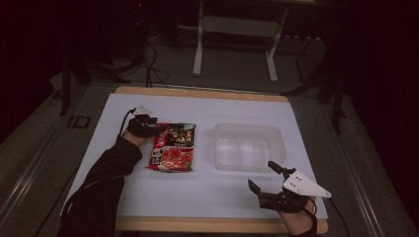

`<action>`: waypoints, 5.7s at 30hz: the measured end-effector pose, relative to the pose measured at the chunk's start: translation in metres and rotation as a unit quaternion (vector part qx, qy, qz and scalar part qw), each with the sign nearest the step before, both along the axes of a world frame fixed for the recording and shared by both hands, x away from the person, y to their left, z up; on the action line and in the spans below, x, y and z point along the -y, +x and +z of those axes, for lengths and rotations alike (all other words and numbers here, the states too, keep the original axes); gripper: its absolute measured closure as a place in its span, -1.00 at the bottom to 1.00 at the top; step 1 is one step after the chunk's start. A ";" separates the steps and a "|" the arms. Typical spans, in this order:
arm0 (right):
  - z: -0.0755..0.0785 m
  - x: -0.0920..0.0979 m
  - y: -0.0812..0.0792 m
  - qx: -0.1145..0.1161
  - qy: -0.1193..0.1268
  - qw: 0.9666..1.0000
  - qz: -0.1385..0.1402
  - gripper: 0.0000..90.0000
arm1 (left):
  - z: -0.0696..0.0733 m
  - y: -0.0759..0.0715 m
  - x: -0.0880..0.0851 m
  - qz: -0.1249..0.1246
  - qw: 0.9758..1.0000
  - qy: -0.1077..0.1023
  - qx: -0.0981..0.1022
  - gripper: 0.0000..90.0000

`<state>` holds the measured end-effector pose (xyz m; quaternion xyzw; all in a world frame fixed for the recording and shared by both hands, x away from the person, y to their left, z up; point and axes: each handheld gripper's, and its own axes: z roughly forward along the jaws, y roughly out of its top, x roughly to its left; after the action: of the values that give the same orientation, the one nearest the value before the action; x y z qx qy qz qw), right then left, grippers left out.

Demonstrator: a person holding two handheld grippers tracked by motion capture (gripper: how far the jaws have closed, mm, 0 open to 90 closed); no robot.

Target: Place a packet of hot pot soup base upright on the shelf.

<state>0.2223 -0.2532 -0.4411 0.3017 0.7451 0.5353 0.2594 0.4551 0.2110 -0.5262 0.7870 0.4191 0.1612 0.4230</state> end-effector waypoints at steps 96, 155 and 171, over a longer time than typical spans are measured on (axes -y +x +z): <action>0.011 0.000 0.000 -0.020 0.029 0.999 -0.002 -0.66 | 0.133 -0.109 0.013 -0.037 0.977 -0.099 0.184 0.95; 0.114 -0.066 0.041 -0.013 0.069 0.991 0.110 0.62 | 0.183 -0.153 0.088 -0.214 0.928 -0.239 0.188 0.94; 0.131 -0.068 0.028 0.004 0.059 0.995 0.082 0.69 | 0.191 -0.149 0.084 -0.235 0.929 -0.223 0.181 0.51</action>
<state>0.2504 -0.1853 -0.3098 0.2522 0.7335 0.5987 0.2001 0.3064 0.1273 -0.3352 0.7062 0.1633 0.0989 0.6818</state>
